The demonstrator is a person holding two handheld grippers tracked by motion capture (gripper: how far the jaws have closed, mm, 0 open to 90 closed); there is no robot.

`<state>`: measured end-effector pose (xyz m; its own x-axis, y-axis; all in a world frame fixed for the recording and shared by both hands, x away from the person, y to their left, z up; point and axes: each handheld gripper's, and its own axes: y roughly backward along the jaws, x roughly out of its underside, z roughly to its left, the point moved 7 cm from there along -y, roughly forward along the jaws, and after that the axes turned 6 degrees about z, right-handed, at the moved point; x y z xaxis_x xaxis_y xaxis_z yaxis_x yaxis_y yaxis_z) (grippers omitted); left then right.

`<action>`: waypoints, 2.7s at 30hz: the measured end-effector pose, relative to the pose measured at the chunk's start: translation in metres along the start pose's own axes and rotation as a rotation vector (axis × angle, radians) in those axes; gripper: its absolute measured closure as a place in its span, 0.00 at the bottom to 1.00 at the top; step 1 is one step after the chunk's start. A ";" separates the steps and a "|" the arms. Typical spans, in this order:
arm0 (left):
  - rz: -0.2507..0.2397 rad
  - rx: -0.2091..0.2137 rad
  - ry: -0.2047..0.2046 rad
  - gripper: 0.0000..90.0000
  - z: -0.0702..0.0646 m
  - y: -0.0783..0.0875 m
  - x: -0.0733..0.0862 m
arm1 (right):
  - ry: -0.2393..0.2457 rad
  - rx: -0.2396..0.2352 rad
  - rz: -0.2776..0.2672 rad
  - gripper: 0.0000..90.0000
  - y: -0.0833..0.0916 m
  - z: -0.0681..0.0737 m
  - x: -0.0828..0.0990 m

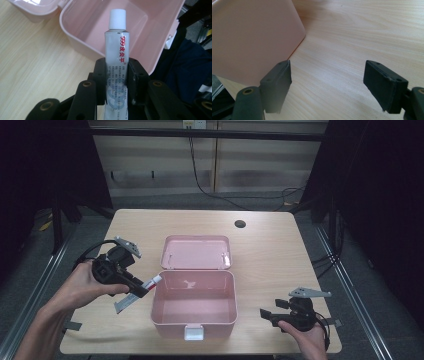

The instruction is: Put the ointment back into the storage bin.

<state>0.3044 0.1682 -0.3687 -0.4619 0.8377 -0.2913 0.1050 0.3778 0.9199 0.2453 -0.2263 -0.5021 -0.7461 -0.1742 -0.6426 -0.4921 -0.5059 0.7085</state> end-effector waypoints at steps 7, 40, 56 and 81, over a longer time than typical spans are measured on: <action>-0.005 0.001 -0.018 0.79 -0.006 -0.001 -0.011 | -0.001 -0.001 0.001 0.25 0.000 0.000 0.000; 0.054 -0.014 -0.160 0.79 -0.043 -0.025 -0.066 | -0.005 -0.006 -0.001 0.24 0.001 0.000 0.000; 0.083 0.011 -0.179 0.79 -0.052 -0.051 -0.080 | -0.002 -0.007 0.001 0.24 0.001 0.001 0.000; 0.133 0.027 -0.209 0.79 -0.056 -0.088 -0.086 | -0.004 -0.011 0.003 0.23 0.001 0.001 0.000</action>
<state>0.2850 0.0407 -0.4103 -0.2501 0.9432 -0.2185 0.1779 0.2666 0.9473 0.2443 -0.2262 -0.5017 -0.7494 -0.1718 -0.6395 -0.4850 -0.5150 0.7068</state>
